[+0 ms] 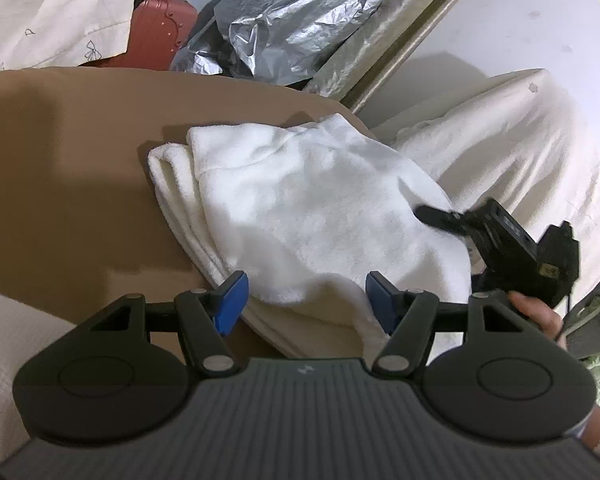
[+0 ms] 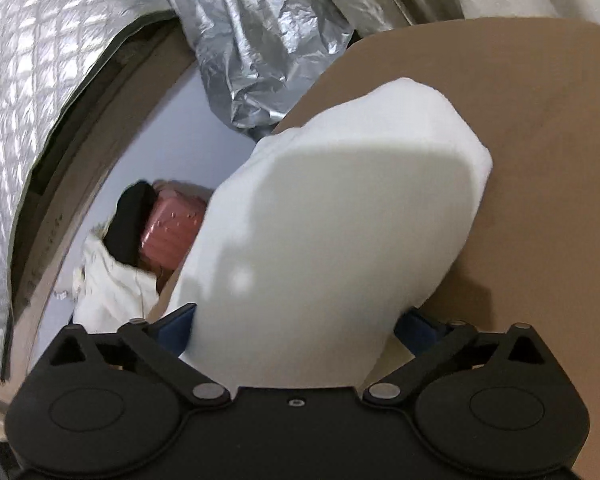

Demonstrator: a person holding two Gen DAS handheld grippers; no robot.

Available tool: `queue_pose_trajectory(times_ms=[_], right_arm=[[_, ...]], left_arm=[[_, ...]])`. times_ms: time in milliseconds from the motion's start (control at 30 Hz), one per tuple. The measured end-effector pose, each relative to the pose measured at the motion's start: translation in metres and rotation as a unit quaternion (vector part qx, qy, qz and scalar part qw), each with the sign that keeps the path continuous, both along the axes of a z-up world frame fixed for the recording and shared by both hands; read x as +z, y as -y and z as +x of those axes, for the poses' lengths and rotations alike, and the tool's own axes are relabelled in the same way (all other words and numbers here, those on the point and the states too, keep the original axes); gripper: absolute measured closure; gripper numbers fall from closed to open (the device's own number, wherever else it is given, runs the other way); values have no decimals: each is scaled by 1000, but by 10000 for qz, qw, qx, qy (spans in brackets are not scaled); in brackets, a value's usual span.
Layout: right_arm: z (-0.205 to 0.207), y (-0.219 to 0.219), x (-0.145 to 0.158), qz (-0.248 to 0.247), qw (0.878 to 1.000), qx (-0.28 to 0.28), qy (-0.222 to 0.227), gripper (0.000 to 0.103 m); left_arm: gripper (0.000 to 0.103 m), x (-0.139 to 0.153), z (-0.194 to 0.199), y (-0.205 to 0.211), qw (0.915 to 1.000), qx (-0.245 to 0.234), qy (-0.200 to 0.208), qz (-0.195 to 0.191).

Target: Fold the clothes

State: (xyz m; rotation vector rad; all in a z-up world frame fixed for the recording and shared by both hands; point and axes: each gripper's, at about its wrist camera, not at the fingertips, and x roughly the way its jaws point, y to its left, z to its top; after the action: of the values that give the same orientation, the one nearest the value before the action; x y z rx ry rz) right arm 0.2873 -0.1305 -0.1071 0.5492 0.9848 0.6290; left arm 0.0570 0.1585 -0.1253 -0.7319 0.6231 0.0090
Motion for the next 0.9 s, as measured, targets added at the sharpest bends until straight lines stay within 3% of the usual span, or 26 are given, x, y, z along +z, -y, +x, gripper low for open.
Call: queue_pose_trajectory(times_ms=[33, 100, 133, 233, 400, 467, 567, 667, 733, 800, 900], right_arm=[[1, -3, -3, 57, 9999, -84, 19, 1], [-5, -12, 0, 60, 9993, -45, 375, 20], [-12, -14, 7, 136, 9986, -82, 504, 35], [-45, -26, 36, 281, 9952, -128, 926, 46], [-106, -71, 101, -149, 9813, 386, 1880, 52], [-121, -86, 127, -49, 9759, 569, 2107, 54], [-125, -104, 167, 661, 9715, 888, 2097, 55], [-111, -109, 196, 1859, 9604, 1109, 1751, 55], [-99, -112, 202, 2344, 9507, 1164, 1665, 55], [-87, -113, 193, 2366, 9500, 1062, 1737, 55], [-66, -100, 144, 1798, 9667, 502, 1751, 51]], left_arm=[[39, 0, -1, 0, 10000, 20, 9, 4], [39, 6, -6, 1, 9997, 128, 32, 209], [39, 8, -9, 1, 9993, 181, 43, 312], [39, 25, -20, 1, 9976, 287, 171, 612], [39, 59, -49, -13, 9903, 690, 693, 990], [39, 72, -63, -23, 9858, 928, 893, 1081], [39, 93, -89, -42, 9774, 1251, 1363, 1021], [36, 111, -117, -63, 9673, 1444, 1981, 645], [35, 116, -127, -75, 9620, 1465, 2279, 347], [35, 106, -112, -71, 9720, 1345, 1862, 499], [35, 90, -90, -65, 9830, 1158, 1229, 725]])
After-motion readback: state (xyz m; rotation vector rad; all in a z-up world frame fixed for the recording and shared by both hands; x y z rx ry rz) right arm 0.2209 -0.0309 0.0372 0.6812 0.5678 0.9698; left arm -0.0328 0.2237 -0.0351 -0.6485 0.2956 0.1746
